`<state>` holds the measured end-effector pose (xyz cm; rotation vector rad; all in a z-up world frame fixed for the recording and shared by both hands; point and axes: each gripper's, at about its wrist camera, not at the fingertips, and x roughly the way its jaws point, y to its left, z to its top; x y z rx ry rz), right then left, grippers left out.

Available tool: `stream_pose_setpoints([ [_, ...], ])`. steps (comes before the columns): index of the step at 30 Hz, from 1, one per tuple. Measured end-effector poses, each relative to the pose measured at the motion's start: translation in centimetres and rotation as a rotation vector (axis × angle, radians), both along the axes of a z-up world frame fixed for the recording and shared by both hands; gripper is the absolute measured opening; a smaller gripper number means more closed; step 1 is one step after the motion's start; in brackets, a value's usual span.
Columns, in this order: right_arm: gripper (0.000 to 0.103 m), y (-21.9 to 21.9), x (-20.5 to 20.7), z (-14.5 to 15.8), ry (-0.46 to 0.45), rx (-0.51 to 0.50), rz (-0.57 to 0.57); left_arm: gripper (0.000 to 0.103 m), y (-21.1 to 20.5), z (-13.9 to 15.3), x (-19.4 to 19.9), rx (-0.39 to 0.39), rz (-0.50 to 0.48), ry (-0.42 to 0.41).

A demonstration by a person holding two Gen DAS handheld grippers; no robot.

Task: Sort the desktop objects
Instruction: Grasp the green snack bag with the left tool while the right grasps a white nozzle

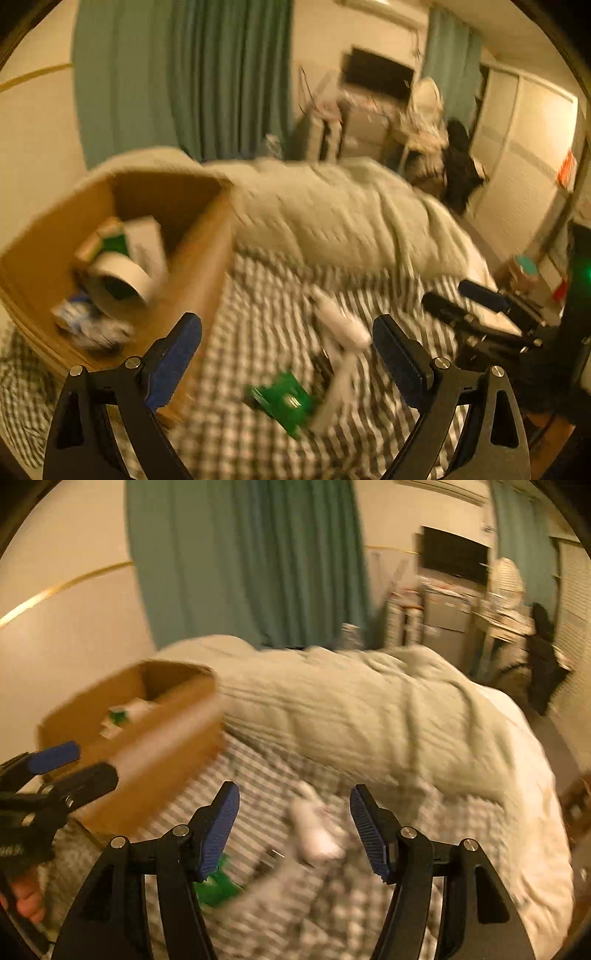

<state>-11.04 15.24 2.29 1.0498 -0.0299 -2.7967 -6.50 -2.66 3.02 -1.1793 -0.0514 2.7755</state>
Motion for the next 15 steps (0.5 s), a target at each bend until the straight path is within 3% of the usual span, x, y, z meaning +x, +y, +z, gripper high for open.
stream_pose_setpoints([
  [5,0.062,4.2,2.5,-3.4,-0.055,-0.073,-0.059,0.096,1.2,-5.4,-0.2,-0.102,0.057,-0.079],
  [12,0.062,4.1,3.0,-5.5,-0.087,-0.089,-0.059,0.096,1.3,-12.1,-1.0,-0.156,0.078,-0.202],
  [14,0.062,3.8,2.9,-6.1,-0.104,-0.094,-0.046,0.090,1.2,-13.4,-1.5,-0.138,0.070,-0.247],
  [15,0.062,3.5,2.9,-6.5,-0.114,-0.096,-0.041,0.076,1.0,-13.8,-1.6,-0.125,0.067,-0.257],
])
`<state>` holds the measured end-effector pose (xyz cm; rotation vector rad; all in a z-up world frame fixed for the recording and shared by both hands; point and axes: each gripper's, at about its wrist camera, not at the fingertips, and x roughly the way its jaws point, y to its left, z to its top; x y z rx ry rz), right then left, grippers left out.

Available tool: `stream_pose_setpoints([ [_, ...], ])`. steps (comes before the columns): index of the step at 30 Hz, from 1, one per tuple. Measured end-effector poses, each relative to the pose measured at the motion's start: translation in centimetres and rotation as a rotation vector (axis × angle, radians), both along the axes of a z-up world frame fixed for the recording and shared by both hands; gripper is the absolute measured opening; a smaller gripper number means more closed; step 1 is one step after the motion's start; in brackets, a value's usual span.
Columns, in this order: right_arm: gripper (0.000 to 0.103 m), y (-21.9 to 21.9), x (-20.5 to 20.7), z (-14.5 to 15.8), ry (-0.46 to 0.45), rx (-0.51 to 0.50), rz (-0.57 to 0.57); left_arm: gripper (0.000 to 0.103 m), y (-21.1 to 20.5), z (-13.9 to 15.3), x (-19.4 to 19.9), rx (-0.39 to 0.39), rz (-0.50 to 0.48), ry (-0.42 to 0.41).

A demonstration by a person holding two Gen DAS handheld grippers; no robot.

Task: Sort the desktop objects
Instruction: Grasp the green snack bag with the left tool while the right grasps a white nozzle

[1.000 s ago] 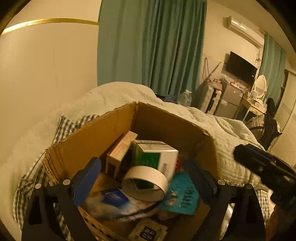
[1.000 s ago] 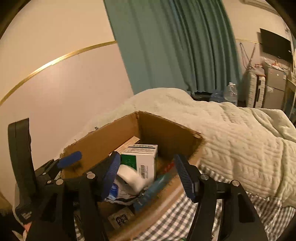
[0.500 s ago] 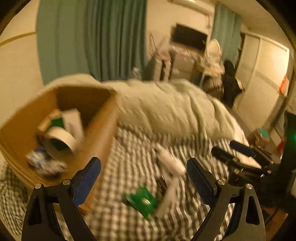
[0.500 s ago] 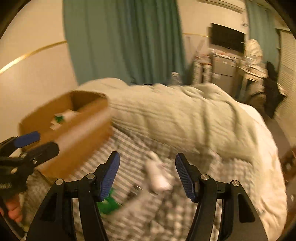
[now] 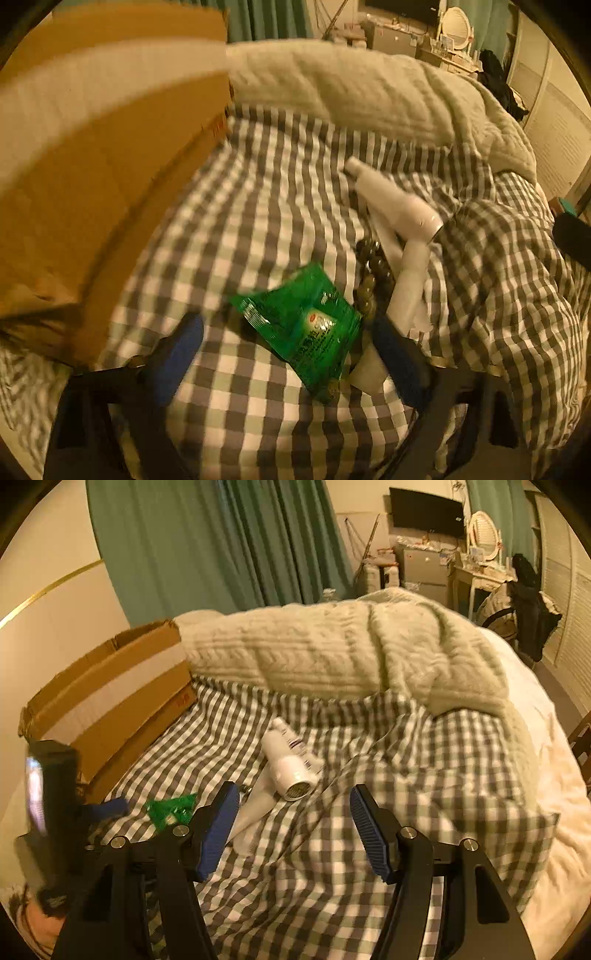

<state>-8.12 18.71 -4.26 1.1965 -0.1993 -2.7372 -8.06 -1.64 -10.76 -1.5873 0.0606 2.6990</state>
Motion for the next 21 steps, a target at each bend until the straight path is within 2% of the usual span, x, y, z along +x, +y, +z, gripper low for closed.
stream_pose_setpoints([
  [1,0.062,-0.3,0.0,-0.3,-0.005,0.001,0.002,0.054,-0.1,-0.4,-0.2,0.016,-0.007,-0.007],
  [3,0.062,-1.0,0.0,-1.0,-0.020,0.007,0.016,0.034,-0.3,-0.8,-0.5,0.085,-0.043,-0.032],
  [4,0.062,-1.3,0.0,-1.3,-0.031,0.007,0.019,0.033,-0.5,-0.9,-0.4,0.107,-0.046,-0.035],
  [12,0.061,-3.3,-1.7,-4.2,-0.133,-0.064,0.010,0.030,-1.2,1.7,0.3,0.067,0.030,0.102],
  [13,0.058,-3.7,-2.4,-4.9,-0.157,-0.046,-0.011,0.030,-1.4,1.7,0.3,0.070,0.035,0.104],
  [14,0.049,-4.0,-3.1,-5.6,-0.180,-0.037,-0.019,0.030,-1.5,1.7,0.1,0.072,0.040,0.103],
  [15,0.044,-4.1,-3.9,-6.3,-0.210,-0.062,-0.017,0.030,-1.7,1.6,0.0,0.073,0.048,0.102],
  [17,0.044,-4.2,-5.2,-8.0,-0.277,-0.133,-0.023,0.030,-1.9,1.3,-0.3,0.081,0.056,0.087],
  [19,0.044,-4.3,-6.0,-9.3,-0.319,-0.146,-0.033,0.030,-2.3,0.9,-0.5,0.091,0.068,0.069],
  [21,0.045,-4.1,-6.5,-10.3,-0.337,-0.205,-0.035,0.030,-2.6,0.7,-0.6,0.101,0.077,0.062],
])
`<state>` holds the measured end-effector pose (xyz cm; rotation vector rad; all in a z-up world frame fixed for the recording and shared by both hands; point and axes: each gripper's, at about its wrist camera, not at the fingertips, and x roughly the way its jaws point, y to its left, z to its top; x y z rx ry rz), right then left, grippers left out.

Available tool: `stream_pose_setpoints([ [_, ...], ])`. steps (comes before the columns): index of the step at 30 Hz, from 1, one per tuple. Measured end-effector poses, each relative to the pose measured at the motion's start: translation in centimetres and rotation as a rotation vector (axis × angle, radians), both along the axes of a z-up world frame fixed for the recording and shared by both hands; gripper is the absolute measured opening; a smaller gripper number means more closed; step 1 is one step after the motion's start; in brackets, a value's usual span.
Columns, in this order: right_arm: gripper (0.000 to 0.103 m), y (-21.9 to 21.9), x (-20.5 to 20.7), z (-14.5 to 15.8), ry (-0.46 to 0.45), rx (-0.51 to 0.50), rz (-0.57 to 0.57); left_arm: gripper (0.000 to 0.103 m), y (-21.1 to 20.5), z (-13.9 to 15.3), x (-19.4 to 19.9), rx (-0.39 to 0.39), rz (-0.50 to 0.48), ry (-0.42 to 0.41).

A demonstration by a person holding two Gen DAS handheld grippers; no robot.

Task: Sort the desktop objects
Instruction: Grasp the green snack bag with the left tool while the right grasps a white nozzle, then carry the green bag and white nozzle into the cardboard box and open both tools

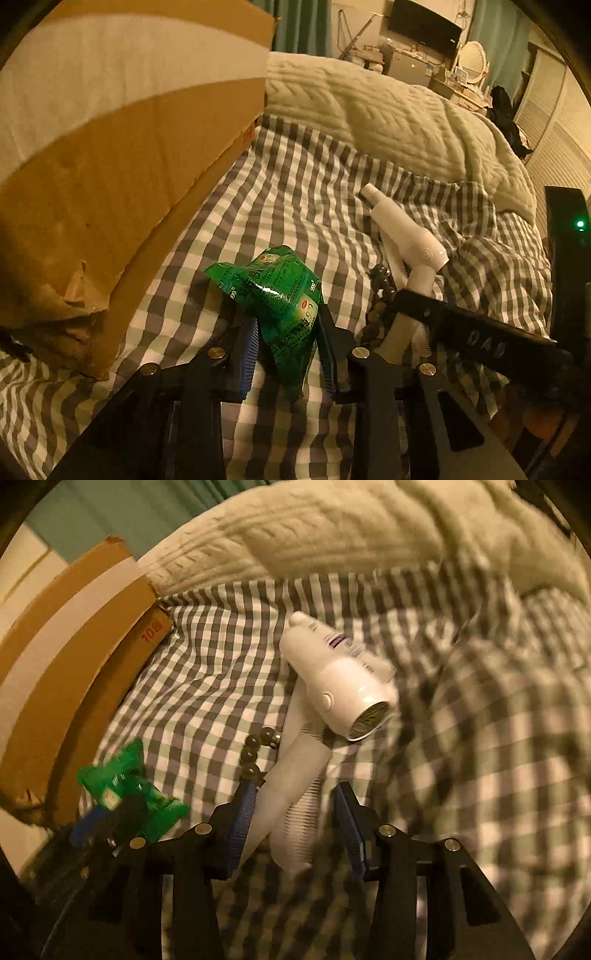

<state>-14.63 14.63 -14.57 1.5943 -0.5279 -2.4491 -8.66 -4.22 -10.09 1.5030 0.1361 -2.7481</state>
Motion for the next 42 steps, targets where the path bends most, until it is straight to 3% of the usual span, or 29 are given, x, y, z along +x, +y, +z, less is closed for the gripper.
stream_pose_setpoints([
  [1,0.044,0.2,0.0,0.0,0.010,-0.023,-0.006,0.030,-0.1,-0.1,-0.1,0.005,-0.001,-0.002],
  [3,0.023,0.0,0.1,0.2,0.045,-0.020,0.009,0.030,0.0,0.0,0.0,0.003,-0.003,-0.002],
  [11,0.014,-1.4,0.6,1.3,0.106,0.010,0.064,0.030,0.1,0.0,0.2,-0.002,-0.009,0.001],
  [18,0.014,-0.3,3.2,6.5,0.245,0.013,0.073,0.030,1.6,1.7,1.2,-0.014,-0.076,0.064],
  [21,0.014,0.1,4.4,9.7,0.317,0.036,0.076,0.030,2.5,4.1,2.4,-0.024,-0.123,0.118],
  [25,0.014,0.2,5.6,14.4,0.399,0.142,0.081,0.030,2.7,8.4,3.5,-0.029,-0.161,0.204],
  [29,0.014,-0.2,6.4,19.0,0.466,0.155,0.123,0.030,1.5,12.9,3.4,0.006,-0.165,0.261],
  [37,0.014,-5.6,6.0,26.6,0.559,0.136,0.258,0.030,-4.8,20.4,1.5,0.016,-0.071,0.336],
  [42,0.014,-11.0,4.7,29.7,0.613,0.116,0.354,0.030,-10.2,21.1,-0.2,-0.056,0.041,0.334],
])
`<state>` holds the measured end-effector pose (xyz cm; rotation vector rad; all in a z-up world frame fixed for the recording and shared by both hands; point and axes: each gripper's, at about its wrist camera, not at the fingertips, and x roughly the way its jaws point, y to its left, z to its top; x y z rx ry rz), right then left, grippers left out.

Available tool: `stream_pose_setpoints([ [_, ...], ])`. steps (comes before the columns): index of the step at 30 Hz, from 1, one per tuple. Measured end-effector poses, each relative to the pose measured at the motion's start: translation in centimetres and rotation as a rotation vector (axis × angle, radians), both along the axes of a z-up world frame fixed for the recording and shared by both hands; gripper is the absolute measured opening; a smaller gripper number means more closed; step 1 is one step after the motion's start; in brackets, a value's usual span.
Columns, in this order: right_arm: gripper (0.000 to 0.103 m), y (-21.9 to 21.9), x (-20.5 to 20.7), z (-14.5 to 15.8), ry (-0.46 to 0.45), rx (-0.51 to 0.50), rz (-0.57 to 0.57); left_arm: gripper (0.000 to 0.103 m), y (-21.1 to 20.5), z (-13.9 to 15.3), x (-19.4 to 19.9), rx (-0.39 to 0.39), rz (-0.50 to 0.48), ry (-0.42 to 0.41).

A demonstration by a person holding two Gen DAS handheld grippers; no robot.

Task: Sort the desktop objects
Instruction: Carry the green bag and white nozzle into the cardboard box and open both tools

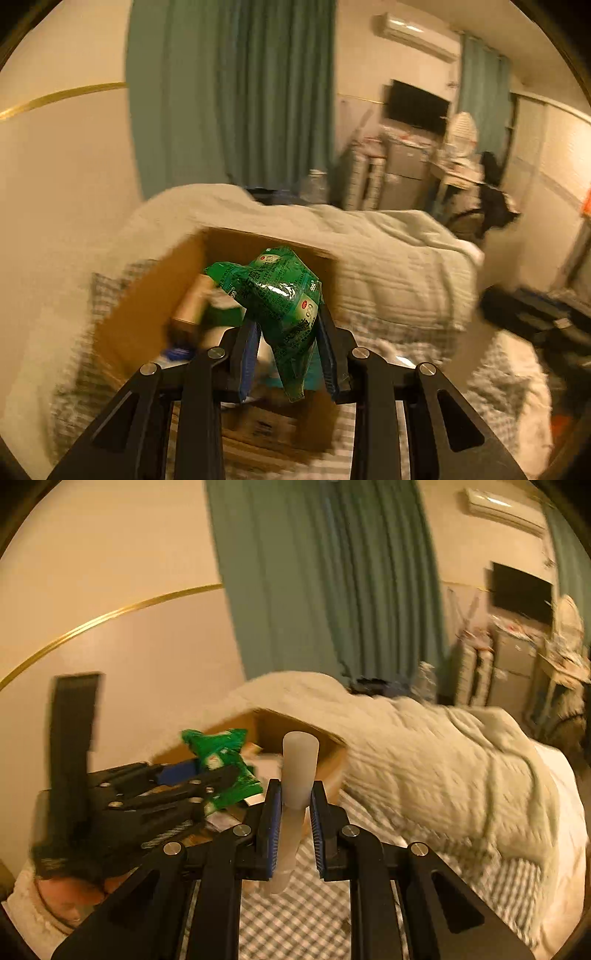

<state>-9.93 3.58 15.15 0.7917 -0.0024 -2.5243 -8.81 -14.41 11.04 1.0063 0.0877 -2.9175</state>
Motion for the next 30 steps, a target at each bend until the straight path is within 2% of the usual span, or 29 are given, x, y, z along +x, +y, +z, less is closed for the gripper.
stream_pose_setpoints([
  [3,0.014,-3.3,-1.2,0.7,-0.003,-0.014,0.063,0.030,-2.8,-0.7,-1.2,0.008,0.041,-0.018],
  [6,0.014,-6.2,-3.3,0.1,-0.041,-0.011,0.111,0.030,-5.2,-2.0,-2.4,0.012,0.075,-0.035],
  [9,0.018,-8.3,-5.9,-1.8,-0.085,0.023,0.113,0.030,-6.3,-3.1,-3.3,0.008,0.082,-0.049],
  [11,0.019,-9.0,-7.7,-3.4,-0.131,0.005,0.111,0.033,-6.6,-3.8,-3.6,-0.010,0.092,-0.048],
  [12,0.028,-9.1,-8.3,-4.0,-0.151,-0.008,0.108,0.044,-6.5,-3.9,-3.4,-0.020,0.101,-0.045],
  [13,0.036,-9.1,-8.9,-4.6,-0.165,-0.024,0.110,0.067,-6.6,-4.2,-3.7,-0.026,0.103,-0.041],
  [14,0.055,-9.0,-9.5,-5.1,-0.174,-0.047,0.099,0.079,-6.6,-4.3,-3.8,-0.029,0.114,-0.036],
  [15,0.064,-8.7,-9.7,-5.3,-0.172,-0.060,0.082,0.096,-6.8,-4.3,-3.7,-0.027,0.124,-0.029],
  [17,0.064,-7.9,-10.1,-5.3,-0.161,-0.072,0.050,0.099,-7.0,-4.1,-3.5,-0.010,0.133,-0.001],
  [21,0.064,-5.5,-9.8,-4.7,-0.119,-0.049,0.001,0.099,-6.1,-3.6,-3.4,-0.007,0.116,-0.004],
  [26,0.064,-1.3,-7.6,-3.8,-0.063,-0.019,-0.070,0.099,-2.7,-2.2,-2.1,-0.038,0.073,0.021],
  [30,0.064,1.8,-5.5,-3.3,-0.031,0.027,-0.126,0.099,1.3,-0.8,-0.4,-0.042,0.003,0.023],
])
